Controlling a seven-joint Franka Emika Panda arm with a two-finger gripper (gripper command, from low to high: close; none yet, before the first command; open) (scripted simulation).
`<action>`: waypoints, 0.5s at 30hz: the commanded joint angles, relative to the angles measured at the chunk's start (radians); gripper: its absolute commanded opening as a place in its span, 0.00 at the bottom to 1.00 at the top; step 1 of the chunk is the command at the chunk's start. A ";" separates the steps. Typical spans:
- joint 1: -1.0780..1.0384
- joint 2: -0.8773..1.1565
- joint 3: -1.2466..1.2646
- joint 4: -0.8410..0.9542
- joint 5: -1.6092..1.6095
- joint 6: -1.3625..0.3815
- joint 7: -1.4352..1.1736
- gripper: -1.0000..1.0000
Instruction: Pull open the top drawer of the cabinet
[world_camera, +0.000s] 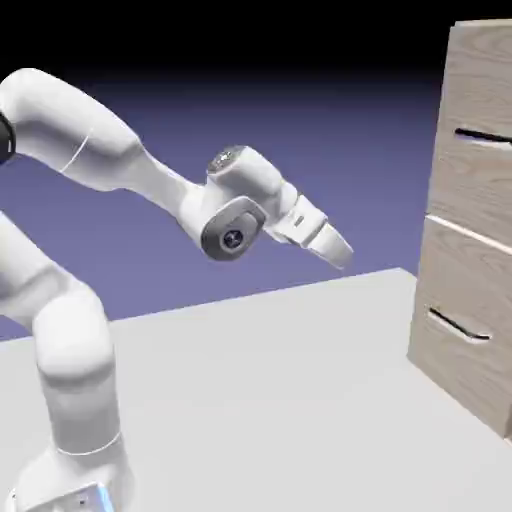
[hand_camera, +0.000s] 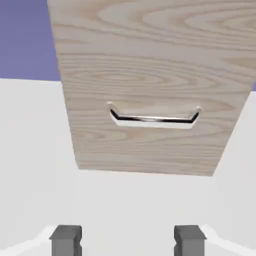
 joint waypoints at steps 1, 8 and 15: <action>0.033 -0.018 -0.019 0.015 -0.044 -0.013 -0.010 0.50; 0.262 -0.141 -0.150 0.122 -0.348 -0.100 -0.080 0.50; 0.492 -0.264 -0.282 0.229 -0.652 -0.187 -0.150 0.50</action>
